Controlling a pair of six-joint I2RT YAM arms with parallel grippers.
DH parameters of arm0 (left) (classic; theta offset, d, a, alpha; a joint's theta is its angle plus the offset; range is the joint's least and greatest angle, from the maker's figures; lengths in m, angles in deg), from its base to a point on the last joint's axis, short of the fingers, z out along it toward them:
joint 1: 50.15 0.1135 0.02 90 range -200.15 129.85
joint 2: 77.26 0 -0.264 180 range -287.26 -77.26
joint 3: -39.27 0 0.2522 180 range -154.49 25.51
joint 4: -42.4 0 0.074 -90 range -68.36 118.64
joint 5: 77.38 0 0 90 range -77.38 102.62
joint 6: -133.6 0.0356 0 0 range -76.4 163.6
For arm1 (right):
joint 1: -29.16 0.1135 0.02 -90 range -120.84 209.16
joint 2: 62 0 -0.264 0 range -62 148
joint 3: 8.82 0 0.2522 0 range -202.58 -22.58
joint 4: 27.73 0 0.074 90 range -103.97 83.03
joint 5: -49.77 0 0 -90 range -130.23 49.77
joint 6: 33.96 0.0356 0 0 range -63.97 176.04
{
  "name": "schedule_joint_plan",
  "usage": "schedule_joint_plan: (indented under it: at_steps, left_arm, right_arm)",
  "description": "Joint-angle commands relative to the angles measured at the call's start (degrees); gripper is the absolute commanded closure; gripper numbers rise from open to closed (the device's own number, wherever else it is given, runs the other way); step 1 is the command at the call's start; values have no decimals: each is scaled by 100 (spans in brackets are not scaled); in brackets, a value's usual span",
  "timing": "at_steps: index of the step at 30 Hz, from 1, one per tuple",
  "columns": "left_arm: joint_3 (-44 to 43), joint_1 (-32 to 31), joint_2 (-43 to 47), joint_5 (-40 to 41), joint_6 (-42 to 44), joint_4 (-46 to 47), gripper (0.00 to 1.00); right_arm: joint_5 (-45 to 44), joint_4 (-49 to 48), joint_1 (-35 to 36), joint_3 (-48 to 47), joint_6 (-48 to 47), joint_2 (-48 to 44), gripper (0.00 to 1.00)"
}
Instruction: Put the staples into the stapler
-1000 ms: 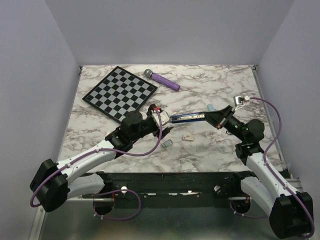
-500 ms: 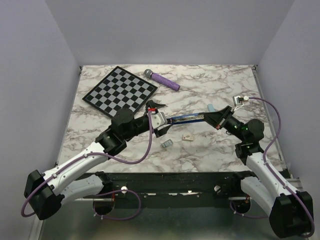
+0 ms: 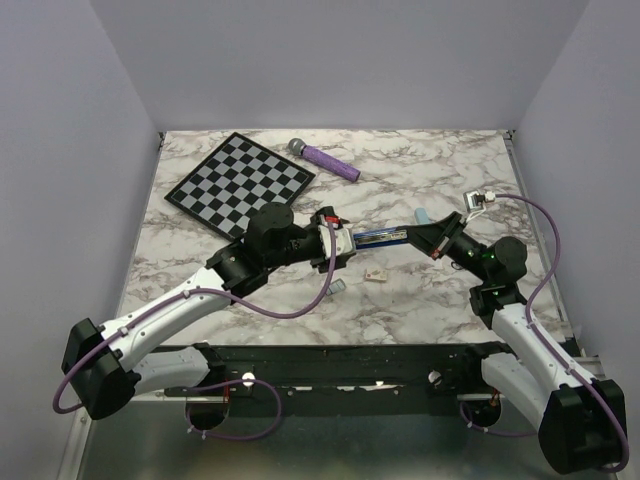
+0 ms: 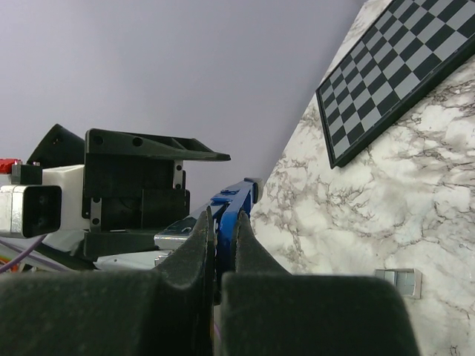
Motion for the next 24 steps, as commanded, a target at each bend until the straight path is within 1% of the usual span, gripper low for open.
schedule_joint_plan:
  at_steps: [1, 2, 4, 5, 7, 13, 14, 16, 17, 20, 23, 24]
  left_arm:
    - [-257, -68, -123, -233, 213, -302, 29]
    - [-248, -77, -140, -216, 213, -276, 33]
    - [-257, -77, -184, -145, 222, -241, 37]
    - [-266, -85, -210, -136, 239, -241, 41]
    - [-301, -94, -263, -136, 222, -241, 44]
    - [-371, -103, -395, -145, 248, -241, 58]
    - [-389, -112, -404, -154, 248, -258, 64]
    - [-415, -112, -439, -145, 248, -267, 71]
    - [-415, -112, -448, -128, 248, -284, 80]
    - [-380, -121, -439, -14, 274, -284, 100]
    - [-336, -112, -387, 66, 336, -407, 100]
    - [-327, -121, -343, 118, 371, -460, 100]
  right_arm:
    - [68, -337, -16, -206, 79, -8, 99]
    - [76, -346, -16, -206, 79, -8, 99]
    - [76, -355, -16, -206, 96, 1, 99]
    - [85, -355, -16, -197, 96, 1, 99]
    - [85, -381, -16, -188, 114, 10, 99]
    - [85, -443, -16, -153, 166, 19, 99]
    - [85, -469, -25, -144, 175, 36, 99]
    - [85, -504, -25, -109, 201, 36, 99]
    - [85, -496, -25, -118, 210, 36, 99]
    - [76, -399, -16, -91, 149, 36, 99]
    - [-46, -276, -25, -21, 149, 27, 99]
    - [-108, -241, -25, 5, 140, 19, 94]
